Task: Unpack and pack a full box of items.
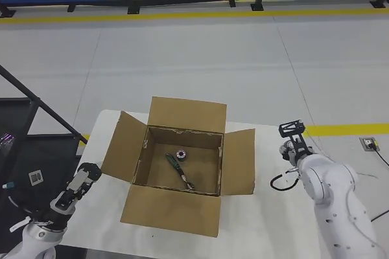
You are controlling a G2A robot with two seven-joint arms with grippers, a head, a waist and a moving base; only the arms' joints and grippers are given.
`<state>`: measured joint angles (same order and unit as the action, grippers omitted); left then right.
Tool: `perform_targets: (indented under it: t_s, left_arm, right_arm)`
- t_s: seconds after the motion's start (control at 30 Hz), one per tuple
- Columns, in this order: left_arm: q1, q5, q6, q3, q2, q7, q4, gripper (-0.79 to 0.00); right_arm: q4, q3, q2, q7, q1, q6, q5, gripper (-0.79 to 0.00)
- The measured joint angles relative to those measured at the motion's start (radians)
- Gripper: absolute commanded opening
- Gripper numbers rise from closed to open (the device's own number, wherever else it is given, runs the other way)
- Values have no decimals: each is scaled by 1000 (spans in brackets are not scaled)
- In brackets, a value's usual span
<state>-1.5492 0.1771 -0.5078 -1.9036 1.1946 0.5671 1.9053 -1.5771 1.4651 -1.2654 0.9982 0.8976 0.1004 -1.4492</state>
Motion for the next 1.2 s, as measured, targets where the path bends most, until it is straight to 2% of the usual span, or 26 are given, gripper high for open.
perform_targets:
  t_s: [0.4, 0.43, 0.5, 0.53, 0.6, 0.7, 0.77, 0.87, 1.0, 1.1, 1.13, 1.2]
  left_arm:
    - [0, 0, 0, 0, 0, 0, 0, 0]
    - [0, 0, 0, 0, 0, 0, 0, 0]
    - [0, 0, 0, 0, 0, 0, 0, 0]
    - [0, 0, 0, 0, 0, 0, 0, 0]
    - [0, 0, 0, 0, 0, 0, 0, 0]
    - [0, 0, 0, 0, 0, 0, 0, 0]
    - [0, 0, 0, 0, 0, 0, 0, 0]
    - [0, 0, 0, 0, 0, 0, 0, 0]
    - [0, 0, 0, 0, 0, 0, 0, 0]
    - [0, 0, 0, 0, 0, 0, 0, 0]
    - [0, 0, 0, 0, 0, 0, 0, 0]
    - [0, 0, 0, 0, 0, 0, 0, 0]
  right_arm:
    - [162, 12, 5, -37, -9, 25, 72, -785]
    - [168, 12, 5, -36, -11, 26, 75, -763]
    - [181, 11, 6, -35, -16, 27, 81, -610]
    - [186, 11, 6, -35, -19, 27, 84, -474]
    - [196, 11, 7, -37, -24, 26, 88, -416]
    - [207, 10, 7, -43, -27, 21, 98, -209]
    - [215, 9, 8, -44, -30, 20, 103, -179]
    - [225, 5, 9, -44, -36, 19, 110, -83]
    - [226, 3, 10, -45, -40, 14, 116, -18]
    - [197, 9, 12, -57, -37, -3, 105, -37]
    - [179, 13, 13, -65, -34, -18, 95, 0]
    - [116, 17, 14, -87, -22, -53, 80, 0]
